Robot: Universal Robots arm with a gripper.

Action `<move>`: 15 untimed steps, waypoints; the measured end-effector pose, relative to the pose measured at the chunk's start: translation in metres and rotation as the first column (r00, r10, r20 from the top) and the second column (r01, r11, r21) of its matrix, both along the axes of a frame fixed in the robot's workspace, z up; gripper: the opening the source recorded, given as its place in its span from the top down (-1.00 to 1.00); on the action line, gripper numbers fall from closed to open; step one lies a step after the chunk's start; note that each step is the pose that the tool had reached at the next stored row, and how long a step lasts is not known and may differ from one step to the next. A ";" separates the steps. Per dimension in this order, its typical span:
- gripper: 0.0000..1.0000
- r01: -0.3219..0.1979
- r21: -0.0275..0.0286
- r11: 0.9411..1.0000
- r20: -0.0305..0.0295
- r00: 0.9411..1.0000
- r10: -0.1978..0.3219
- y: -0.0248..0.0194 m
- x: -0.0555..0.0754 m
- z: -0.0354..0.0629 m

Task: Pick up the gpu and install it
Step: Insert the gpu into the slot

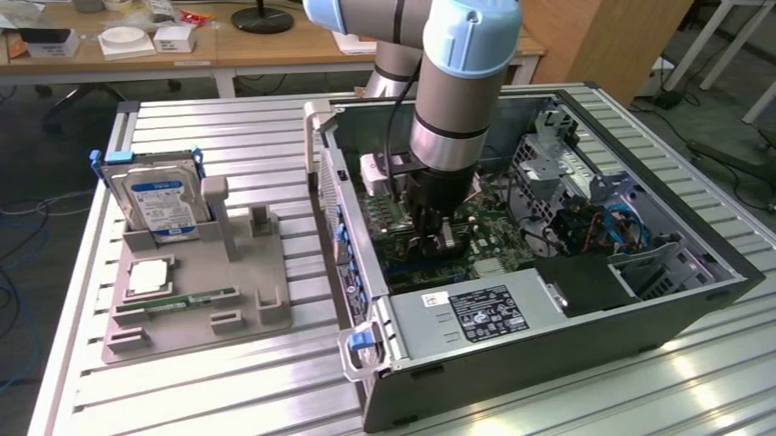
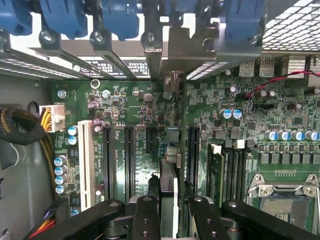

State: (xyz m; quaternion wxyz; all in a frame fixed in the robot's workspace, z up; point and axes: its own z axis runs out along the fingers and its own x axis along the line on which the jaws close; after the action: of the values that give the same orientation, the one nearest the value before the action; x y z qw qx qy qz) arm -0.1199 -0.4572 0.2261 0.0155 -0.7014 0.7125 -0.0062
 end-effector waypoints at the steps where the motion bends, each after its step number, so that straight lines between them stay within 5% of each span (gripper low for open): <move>1: 0.47 0.000 0.000 1.000 0.000 1.000 0.000 0.0000 0.000 0.0000; 12: 0.47 0.001 0.003 1.000 0.000 1.000 -0.001 0.0003 0.000 -0.0003; 15: 0.33 0.001 0.002 1.000 -0.001 1.000 -0.001 0.0001 0.000 0.0014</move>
State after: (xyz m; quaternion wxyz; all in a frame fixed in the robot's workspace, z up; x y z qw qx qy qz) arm -0.1203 -0.4571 0.2275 0.0159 -0.7012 0.7127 -0.0052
